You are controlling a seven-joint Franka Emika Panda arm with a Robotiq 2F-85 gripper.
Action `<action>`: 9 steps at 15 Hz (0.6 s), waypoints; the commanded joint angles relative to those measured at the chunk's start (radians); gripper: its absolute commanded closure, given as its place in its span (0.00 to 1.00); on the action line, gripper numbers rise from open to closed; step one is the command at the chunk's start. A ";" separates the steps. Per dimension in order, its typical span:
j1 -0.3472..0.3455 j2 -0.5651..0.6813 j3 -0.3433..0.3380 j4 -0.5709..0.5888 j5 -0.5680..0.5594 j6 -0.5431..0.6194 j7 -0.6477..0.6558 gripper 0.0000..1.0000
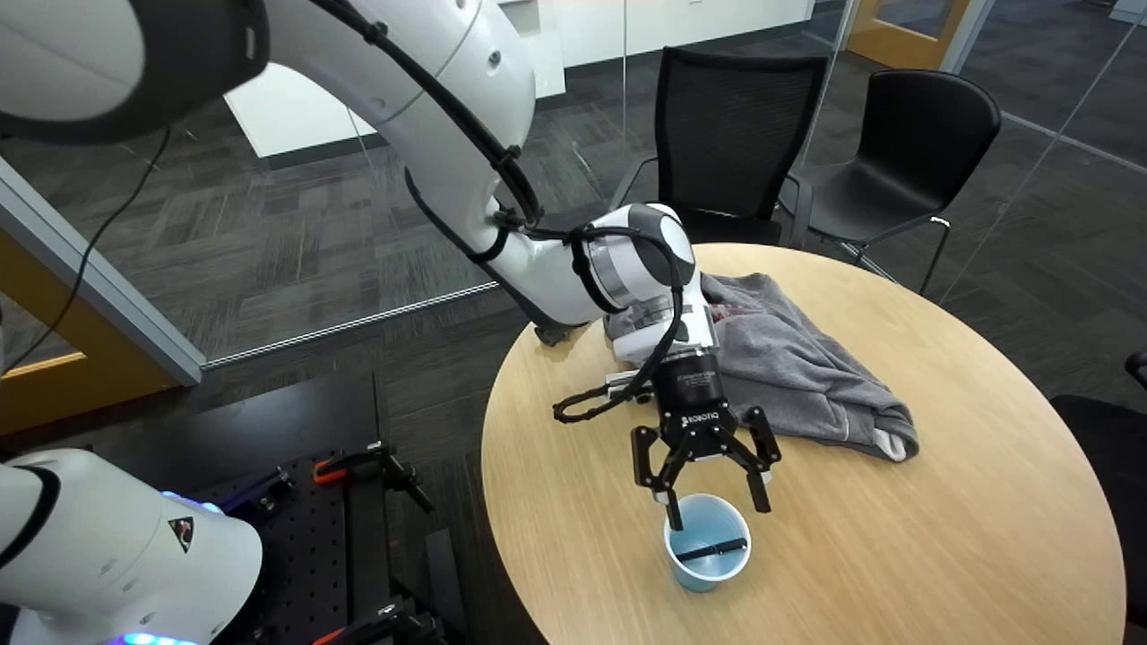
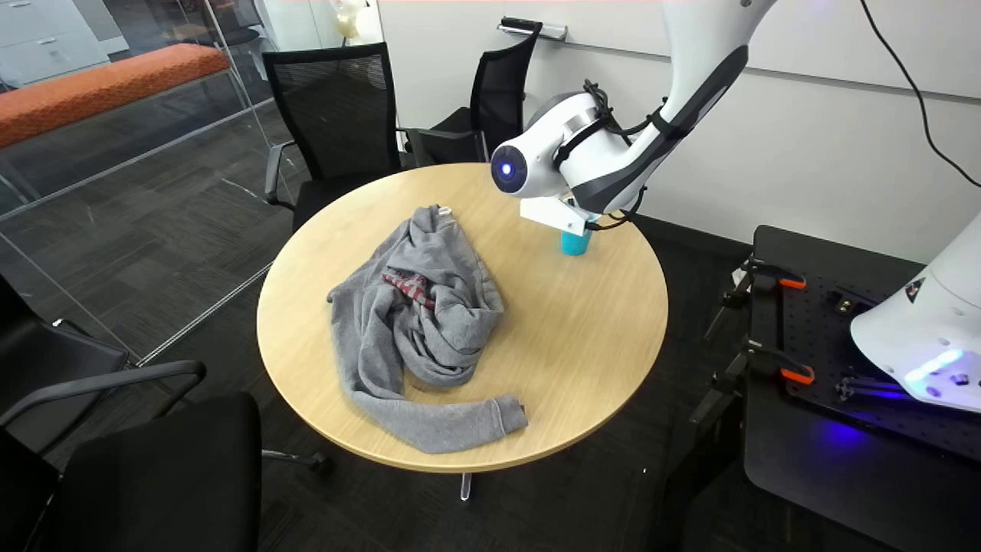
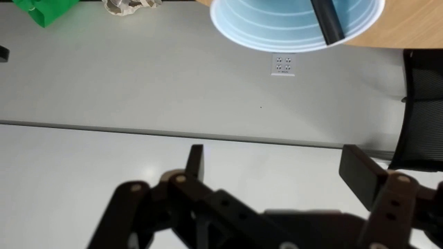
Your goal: Put the pen in the cup
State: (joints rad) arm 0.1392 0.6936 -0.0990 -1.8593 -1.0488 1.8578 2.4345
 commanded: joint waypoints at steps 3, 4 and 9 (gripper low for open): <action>-0.006 -0.182 0.019 -0.136 -0.033 -0.031 0.051 0.00; -0.005 -0.206 0.022 -0.151 -0.036 -0.034 0.055 0.00; -0.026 -0.219 0.042 -0.141 -0.034 -0.025 0.030 0.00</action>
State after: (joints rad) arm 0.1390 0.4736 -0.0867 -2.0041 -1.0744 1.8436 2.4618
